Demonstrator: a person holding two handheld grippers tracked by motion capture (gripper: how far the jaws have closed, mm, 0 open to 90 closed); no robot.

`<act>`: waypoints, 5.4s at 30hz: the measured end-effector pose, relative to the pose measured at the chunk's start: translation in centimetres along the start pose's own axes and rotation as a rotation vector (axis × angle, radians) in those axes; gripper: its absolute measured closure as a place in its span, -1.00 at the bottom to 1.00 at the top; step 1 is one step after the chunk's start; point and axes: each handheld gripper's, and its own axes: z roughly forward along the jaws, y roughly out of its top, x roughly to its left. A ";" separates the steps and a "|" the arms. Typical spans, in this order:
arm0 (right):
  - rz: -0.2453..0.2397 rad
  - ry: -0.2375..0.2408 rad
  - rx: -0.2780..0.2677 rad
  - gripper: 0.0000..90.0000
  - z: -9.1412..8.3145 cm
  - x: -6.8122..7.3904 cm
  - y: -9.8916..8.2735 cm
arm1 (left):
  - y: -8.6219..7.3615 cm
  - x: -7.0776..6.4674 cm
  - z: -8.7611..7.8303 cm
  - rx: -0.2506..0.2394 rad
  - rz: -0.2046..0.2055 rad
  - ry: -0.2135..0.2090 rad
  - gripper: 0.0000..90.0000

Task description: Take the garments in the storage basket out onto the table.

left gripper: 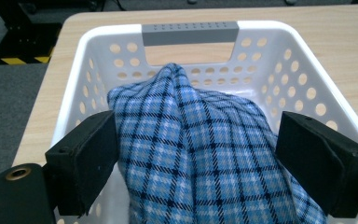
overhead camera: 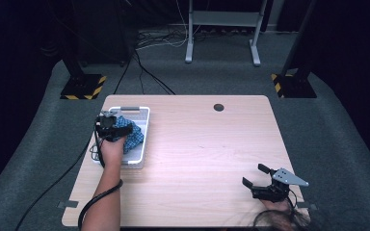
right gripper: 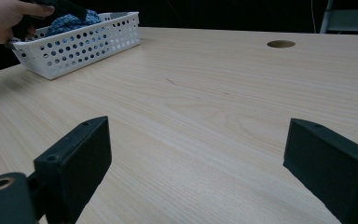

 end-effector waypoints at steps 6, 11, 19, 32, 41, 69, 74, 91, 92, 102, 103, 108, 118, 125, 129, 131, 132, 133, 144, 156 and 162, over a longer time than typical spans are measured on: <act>0.001 -0.001 0.001 -0.85 0.0 0.0 0.0 | -0.1 0.1 0.5 0.044 -0.003 -0.022 -0.72; 0.001 -0.001 0.001 -0.85 0.0 0.0 0.0 | -0.1 0.0 0.9 0.078 -0.001 -0.032 -0.72; 0.005 -0.001 0.000 -0.85 0.0 -0.1 0.0 | -0.2 0.2 1.7 0.135 -0.023 -0.039 -0.72; 0.007 -0.001 -0.002 -0.85 0.0 -0.1 0.0 | -0.3 0.3 2.3 0.184 -0.034 -0.042 -0.68; 0.008 0.000 -0.001 -0.85 0.0 -0.1 0.0 | -0.4 0.1 2.7 0.216 -0.019 -0.045 -0.62; 0.010 0.003 -0.001 -0.85 0.0 -0.1 0.0 | -0.3 0.0 2.1 0.184 0.004 -0.031 0.04; 0.010 0.003 -0.001 -0.85 0.0 -0.1 0.0 | -0.1 -0.2 1.9 0.177 0.019 -0.019 0.10; 0.011 0.001 -0.003 -0.85 0.0 -0.1 0.0 | 0.1 -0.5 1.2 0.141 0.048 -0.005 0.15; 0.011 0.001 -0.003 -0.85 0.0 -0.1 0.0 | 0.1 -0.5 1.1 0.138 0.049 -0.004 0.15; 0.011 0.000 -0.001 -0.85 0.0 -0.1 0.0 | 0.5 -0.5 0.7 0.115 0.050 -0.012 0.15; 0.011 0.000 -0.001 -0.85 0.0 -0.1 0.0 | 0.6 -0.5 0.6 0.110 0.051 -0.012 0.15; 0.011 -0.001 -0.001 -0.85 0.1 -0.2 0.0 | 1.2 -0.5 -0.2 0.082 0.054 -0.010 0.14; 0.011 -0.003 0.000 -0.85 0.1 -0.1 0.0 | 2.6 -0.7 -2.8 -0.002 0.058 -0.018 0.14; 0.011 -0.003 -0.001 -0.85 0.0 -0.1 0.0 | 3.3 -1.0 -4.3 -0.050 0.060 -0.027 0.14; 0.011 -0.003 -0.001 -0.85 0.0 -0.1 0.0 | 3.7 -1.1 -5.3 -0.082 0.053 -0.037 0.14; 0.012 -0.003 0.000 -0.85 0.1 -0.1 0.0 | 4.0 -1.1 -5.8 -0.100 0.051 -0.043 0.14; 0.011 -0.004 0.000 -0.85 0.0 -0.1 0.0 | 4.1 -1.2 -6.1 -0.108 0.051 -0.046 0.14; 0.011 -0.004 0.000 -0.85 0.1 -0.1 0.0 | 4.2 -1.2 -6.4 -0.116 0.051 -0.049 0.14; 0.012 -0.004 0.000 -0.85 0.1 -0.1 0.0 | 5.1 -1.8 -9.0 -0.213 0.040 -0.072 0.14; 0.011 -0.004 0.000 -0.85 0.1 -0.1 0.0 | 4.9 -2.3 -9.4 -0.268 0.025 -0.066 0.14; 0.011 -0.003 0.001 -0.85 0.1 -0.1 0.0 | 4.8 -2.8 -9.1 -0.260 0.028 -0.079 0.14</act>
